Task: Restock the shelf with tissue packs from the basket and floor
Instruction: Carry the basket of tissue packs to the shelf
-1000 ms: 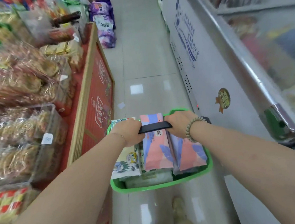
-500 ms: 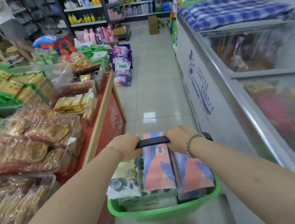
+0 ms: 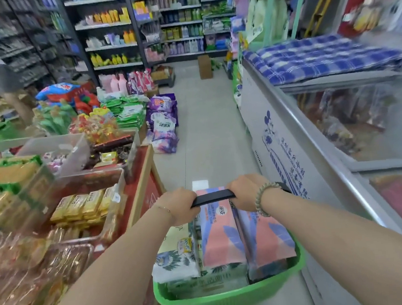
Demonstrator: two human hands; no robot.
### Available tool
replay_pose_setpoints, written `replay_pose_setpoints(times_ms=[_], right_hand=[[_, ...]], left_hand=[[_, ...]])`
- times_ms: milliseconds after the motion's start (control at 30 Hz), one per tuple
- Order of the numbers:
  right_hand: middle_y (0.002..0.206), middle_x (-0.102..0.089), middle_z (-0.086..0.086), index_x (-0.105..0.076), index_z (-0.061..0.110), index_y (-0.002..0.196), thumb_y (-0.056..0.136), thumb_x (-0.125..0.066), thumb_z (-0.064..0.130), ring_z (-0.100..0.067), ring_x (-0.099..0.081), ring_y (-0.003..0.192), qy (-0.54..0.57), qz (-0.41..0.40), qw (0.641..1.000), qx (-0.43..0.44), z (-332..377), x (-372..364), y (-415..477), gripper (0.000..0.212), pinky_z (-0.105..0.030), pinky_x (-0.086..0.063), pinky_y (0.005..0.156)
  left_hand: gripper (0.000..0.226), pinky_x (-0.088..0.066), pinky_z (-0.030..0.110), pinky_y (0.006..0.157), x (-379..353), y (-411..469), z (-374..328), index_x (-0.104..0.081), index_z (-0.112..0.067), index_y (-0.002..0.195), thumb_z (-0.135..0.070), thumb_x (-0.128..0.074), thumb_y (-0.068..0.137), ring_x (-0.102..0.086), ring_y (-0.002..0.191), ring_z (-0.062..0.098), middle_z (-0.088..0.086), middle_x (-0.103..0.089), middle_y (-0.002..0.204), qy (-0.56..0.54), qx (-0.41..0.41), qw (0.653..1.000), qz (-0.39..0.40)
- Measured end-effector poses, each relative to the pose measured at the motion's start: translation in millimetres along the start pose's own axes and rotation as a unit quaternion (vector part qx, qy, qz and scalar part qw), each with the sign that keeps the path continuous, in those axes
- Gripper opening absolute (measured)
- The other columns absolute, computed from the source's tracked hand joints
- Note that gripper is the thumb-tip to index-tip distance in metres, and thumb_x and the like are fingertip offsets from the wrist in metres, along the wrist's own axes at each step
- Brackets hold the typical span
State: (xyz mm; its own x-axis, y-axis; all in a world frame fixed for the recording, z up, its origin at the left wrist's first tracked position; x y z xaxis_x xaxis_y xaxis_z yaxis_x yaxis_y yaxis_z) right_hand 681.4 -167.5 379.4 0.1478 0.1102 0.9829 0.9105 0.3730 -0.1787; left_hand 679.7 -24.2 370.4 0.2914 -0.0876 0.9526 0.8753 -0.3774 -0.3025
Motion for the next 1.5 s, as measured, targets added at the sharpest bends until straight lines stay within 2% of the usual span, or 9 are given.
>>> replay_pose_setpoints(times_ms=[100, 233, 367, 600, 767, 1000, 1233, 1333, 1500], right_hand=[[0.073, -0.058, 0.001, -0.058, 0.018, 0.087, 0.087, -0.039, 0.024, -0.024, -0.059, 0.068, -0.008, 0.011, 1.0, -0.016, -18, 10, 54, 0.02, -0.027, -0.044, 0.058], [0.078, -0.057, 0.0, -0.049, 0.022, 0.083, 0.09, -0.039, 0.026, -0.024, -0.052, 0.069, -0.011, 0.022, 0.999, -0.042, -44, 19, 112, 0.013, -0.027, -0.041, 0.062], [0.081, -0.06, -0.002, -0.051, 0.021, 0.083, 0.089, -0.04, 0.025, -0.024, -0.051, 0.068, -0.001, 0.014, 0.998, -0.058, -76, 27, 165, 0.013, -0.028, -0.04, 0.061], [0.062, -0.043, 0.006, -0.036, 0.023, 0.065, 0.089, -0.04, 0.025, -0.023, -0.051, 0.064, 0.008, -0.007, 0.998, -0.056, -147, 43, 273, 0.024, -0.03, -0.044, 0.06], [0.063, -0.046, 0.004, -0.048, 0.02, 0.077, 0.086, -0.041, 0.024, -0.024, -0.051, 0.064, 0.004, -0.017, 0.999, -0.048, -200, 55, 352, 0.012, -0.027, -0.037, 0.057], [0.066, -0.048, 0.004, -0.046, 0.022, 0.073, 0.085, -0.039, 0.023, -0.024, -0.051, 0.064, 0.023, -0.005, 0.999, -0.042, -282, 79, 458, 0.014, -0.027, -0.037, 0.056], [0.076, -0.053, 0.0, -0.046, 0.021, 0.083, 0.086, -0.039, 0.021, -0.026, -0.052, 0.068, 0.005, 0.0, 0.999, -0.033, -339, 103, 550, 0.008, -0.028, -0.038, 0.06], [0.08, -0.057, -0.002, -0.045, 0.021, 0.084, 0.089, -0.039, 0.022, -0.025, -0.05, 0.069, 0.002, -0.007, 0.999, -0.041, -364, 112, 597, 0.008, -0.028, -0.037, 0.062], [0.095, -0.065, -0.005, -0.054, 0.019, 0.091, 0.089, -0.04, 0.025, -0.029, -0.061, 0.084, -0.002, -0.007, 0.998, -0.063, -404, 123, 683, 0.015, -0.028, -0.037, 0.064]], left_hand=[[0.018, -0.035, 0.027, 0.049, 15, 53, 28, -0.052, -0.018, 0.087, -0.031, -0.041, 0.094, -0.049, 0.06, 0.017, -0.003, -0.047, 0.072, -0.01, -0.01, 1.0, 0.002], [0.019, -0.038, 0.028, 0.054, 35, 113, 53, -0.053, -0.016, 0.088, -0.03, -0.041, 0.093, -0.053, 0.067, 0.023, -0.003, -0.044, 0.073, -0.008, -0.029, 1.0, 0.005], [0.018, -0.039, 0.028, 0.055, 58, 171, 72, -0.054, -0.015, 0.089, -0.029, -0.042, 0.092, -0.054, 0.068, 0.023, 0.001, -0.05, 0.077, -0.012, -0.04, 0.999, 0.007], [0.019, -0.042, 0.028, 0.058, 100, 290, 99, -0.056, -0.013, 0.088, -0.027, -0.045, 0.092, -0.055, 0.068, 0.024, 0.003, -0.054, 0.078, -0.026, -0.043, 0.999, 0.002], [0.023, -0.049, 0.032, 0.063, 126, 381, 121, -0.059, -0.013, 0.09, -0.031, -0.046, 0.093, -0.059, 0.071, 0.024, 0.005, -0.06, 0.085, -0.032, -0.029, 0.999, 0.001], [0.018, -0.034, 0.025, 0.048, 176, 503, 139, -0.051, -0.016, 0.081, -0.029, -0.046, 0.093, -0.047, 0.057, 0.015, -0.004, -0.046, 0.068, -0.04, -0.032, 0.999, -0.005], [0.019, -0.041, 0.028, 0.057, 212, 607, 167, -0.055, -0.015, 0.093, -0.031, -0.045, 0.094, -0.052, 0.067, 0.021, 0.002, -0.05, 0.082, -0.041, -0.035, 0.999, -0.002], [0.017, -0.041, 0.027, 0.055, 227, 662, 184, -0.054, -0.016, 0.09, -0.03, -0.044, 0.093, -0.05, 0.063, 0.02, -0.001, -0.048, 0.075, -0.037, -0.043, 0.998, -0.003], [0.015, -0.043, 0.028, 0.059, 252, 760, 223, -0.053, -0.019, 0.083, -0.029, -0.046, 0.09, -0.055, 0.068, 0.023, -0.001, -0.051, 0.074, -0.038, -0.061, 0.997, 0.003]])
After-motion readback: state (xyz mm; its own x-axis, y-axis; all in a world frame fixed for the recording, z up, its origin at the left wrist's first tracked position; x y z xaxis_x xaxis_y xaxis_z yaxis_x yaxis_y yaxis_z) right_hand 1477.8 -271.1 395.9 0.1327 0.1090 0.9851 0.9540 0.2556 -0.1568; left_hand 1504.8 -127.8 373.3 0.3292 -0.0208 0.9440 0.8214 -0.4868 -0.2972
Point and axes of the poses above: each hand's wrist, its own y-axis towards the middle knuckle, its own x-axis out of the back of the hand, z = x × y, the point moved 8 cm from there along y, towards the middle knuckle
